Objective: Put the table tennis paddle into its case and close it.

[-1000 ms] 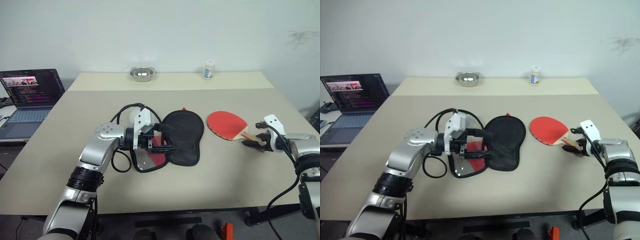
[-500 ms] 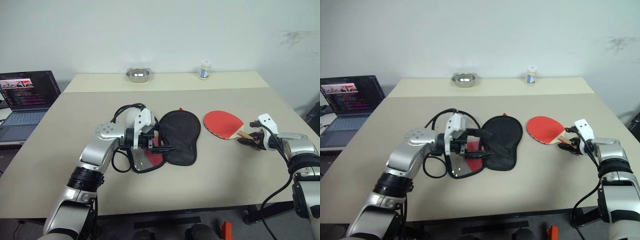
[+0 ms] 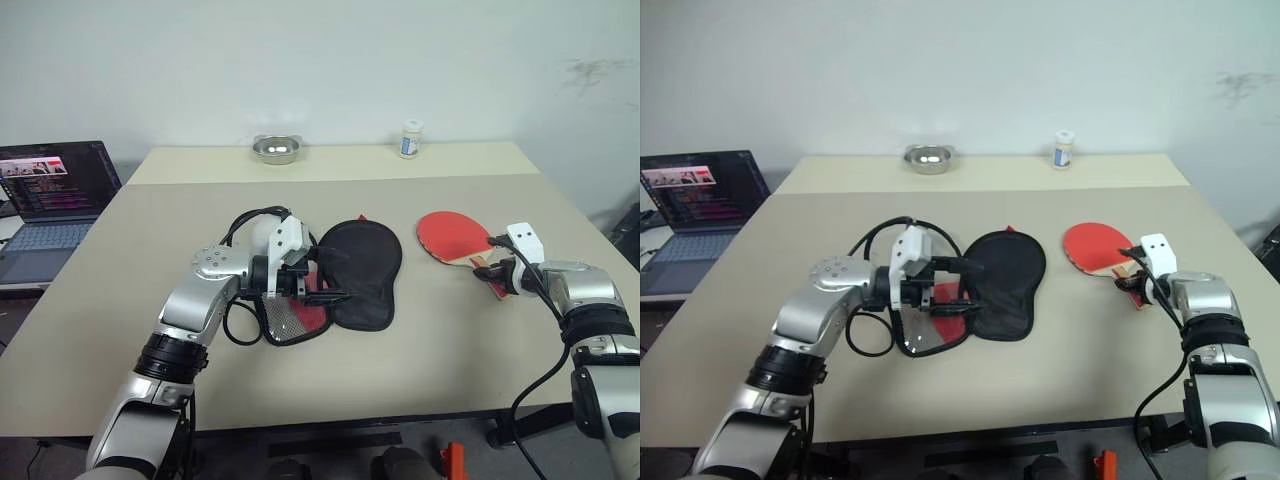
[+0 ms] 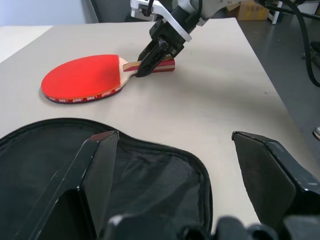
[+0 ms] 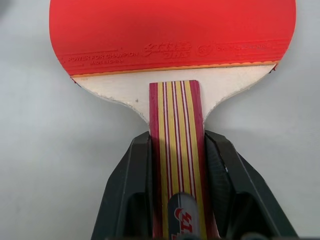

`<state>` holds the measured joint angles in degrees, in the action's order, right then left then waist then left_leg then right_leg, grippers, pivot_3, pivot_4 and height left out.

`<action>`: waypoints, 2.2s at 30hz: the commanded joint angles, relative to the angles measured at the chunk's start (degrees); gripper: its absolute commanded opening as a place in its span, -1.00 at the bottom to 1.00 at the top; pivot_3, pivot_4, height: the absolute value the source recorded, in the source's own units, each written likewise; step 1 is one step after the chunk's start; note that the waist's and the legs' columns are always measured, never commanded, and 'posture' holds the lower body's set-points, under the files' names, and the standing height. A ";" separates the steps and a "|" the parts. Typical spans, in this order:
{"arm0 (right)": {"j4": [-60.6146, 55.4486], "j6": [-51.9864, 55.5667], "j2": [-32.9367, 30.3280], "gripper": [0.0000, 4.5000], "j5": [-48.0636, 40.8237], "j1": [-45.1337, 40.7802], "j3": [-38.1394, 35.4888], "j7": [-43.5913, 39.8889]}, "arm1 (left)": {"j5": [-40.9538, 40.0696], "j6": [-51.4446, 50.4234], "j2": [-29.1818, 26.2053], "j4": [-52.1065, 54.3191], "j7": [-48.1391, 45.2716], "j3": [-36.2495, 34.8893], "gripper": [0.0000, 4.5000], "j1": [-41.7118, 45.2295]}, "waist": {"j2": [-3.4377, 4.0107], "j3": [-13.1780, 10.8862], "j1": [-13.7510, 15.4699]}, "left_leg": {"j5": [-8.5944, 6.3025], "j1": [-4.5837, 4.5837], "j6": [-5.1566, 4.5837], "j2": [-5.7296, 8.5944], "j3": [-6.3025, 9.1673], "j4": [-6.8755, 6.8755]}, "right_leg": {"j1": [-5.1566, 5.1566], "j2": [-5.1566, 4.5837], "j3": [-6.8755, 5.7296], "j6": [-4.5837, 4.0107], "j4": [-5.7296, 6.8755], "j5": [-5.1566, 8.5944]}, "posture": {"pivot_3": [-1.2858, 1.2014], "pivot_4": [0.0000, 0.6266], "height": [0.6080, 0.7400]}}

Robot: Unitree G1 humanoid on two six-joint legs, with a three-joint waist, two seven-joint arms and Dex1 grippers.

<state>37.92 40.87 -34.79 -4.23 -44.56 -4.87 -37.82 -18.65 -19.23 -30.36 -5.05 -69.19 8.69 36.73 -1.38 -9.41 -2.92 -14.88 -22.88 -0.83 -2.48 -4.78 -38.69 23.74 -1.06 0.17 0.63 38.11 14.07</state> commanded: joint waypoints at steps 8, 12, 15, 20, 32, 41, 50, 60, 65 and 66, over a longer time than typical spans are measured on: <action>-54.47 34.90 19.84 -0.52 -7.57 6.37 -7.99 19.26 | 1.02 4.24 -3.51 -2.58 1.74 -3.89 0.77 -0.13 | 0.09 -0.06 0.24 | 0.19 -0.85 0.37 -0.02 -0.17 0.05 | 1.47 0.02 0.23 -0.11 0.90 0.05 | 0.03 -0.52 1.00; -61.03 40.25 31.59 -0.52 -6.63 6.36 -8.60 26.38 | 1.77 6.14 -4.40 -5.25 2.13 -4.85 0.77 0.97 | 0.08 -0.06 0.87 | 0.23 -0.94 0.44 -0.02 -0.09 0.02 | 1.51 0.04 0.12 -0.11 0.89 0.06 | 0.03 -0.52 1.00; -61.09 39.73 38.08 -0.52 -5.77 7.01 -7.94 30.49 | 2.03 6.79 -4.69 -6.12 2.41 -5.03 0.77 1.43 | 0.07 -0.05 1.07 | 0.23 -1.01 0.43 0.08 -0.11 -0.02 | 1.53 0.02 0.12 -0.11 0.85 0.06 | 0.03 -0.52 1.00; -58.53 36.01 45.64 -0.52 -5.16 9.02 -6.39 36.02 | 2.05 6.46 -4.77 -5.00 2.62 -4.83 0.77 1.16 | 0.03 -0.08 1.22 | 0.22 -1.11 0.42 0.24 -0.08 -0.02 | 1.54 0.02 0.09 -0.13 0.78 0.05 | 0.03 -0.52 1.00; -58.58 34.46 48.51 -0.52 -7.92 14.13 -1.93 40.17 | 2.13 5.90 -5.00 -4.10 2.99 -4.85 0.77 0.75 | 0.00 -0.07 0.87 | 0.22 -1.04 0.42 0.10 -0.05 0.00 | 1.54 0.01 0.10 -0.09 0.82 0.09 | 0.03 -0.52 1.00; -60.06 33.66 45.92 -0.52 -8.51 14.07 2.84 39.44 | 2.13 5.96 -4.89 -4.36 2.93 -4.78 0.77 1.05 | 0.00 -0.08 0.73 | 0.22 -1.05 0.41 0.08 -0.06 0.00 | 1.55 0.02 0.10 -0.10 0.81 0.09 | 0.03 -0.52 1.00; -58.97 32.11 45.00 -0.52 -8.67 15.68 2.67 40.79 | 2.25 6.21 -4.36 -4.86 2.51 -4.13 0.77 1.42 | -0.04 -0.10 0.79 | 0.22 -1.06 0.42 0.11 -0.05 0.00 | 1.54 0.01 0.09 -0.09 0.79 0.09 | 0.03 -0.52 1.00; -54.54 29.17 44.90 -0.52 -8.78 14.93 1.40 41.60 | 2.83 7.07 -3.55 -6.05 2.20 -3.68 0.77 1.81 | -0.05 -0.10 0.82 | 0.22 -1.06 0.42 0.10 -0.05 0.00 | 1.54 0.02 0.09 -0.10 0.79 0.09 | 0.03 -0.52 1.00; -50.76 26.10 44.29 -0.11 -8.67 13.32 0.31 41.91 | 3.04 7.32 -3.23 -5.93 2.36 -3.89 0.77 1.41 | -0.07 -0.08 0.82 | 0.22 -1.04 0.41 0.10 -0.05 -0.01 | 1.53 0.02 0.09 -0.07 0.80 0.11 | 0.03 -0.52 1.00; -50.48 25.77 44.27 0.02 -8.67 13.21 0.36 42.01 | 3.04 7.33 -3.25 -5.88 2.38 -3.96 0.77 1.31 | -0.07 -0.08 0.82 | 0.22 -1.04 0.41 0.10 -0.05 -0.02 | 1.53 0.02 0.09 -0.07 0.81 0.10 | 0.03 -0.52 1.00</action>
<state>-11.84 68.53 8.28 -12.64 -29.49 -3.93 3.90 -15.44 -12.92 -33.52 -11.85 -66.91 5.40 36.96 -1.45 -9.49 -2.10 -14.66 -23.92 -0.41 -2.38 -4.82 -38.70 25.27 -1.04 0.26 0.55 38.92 14.17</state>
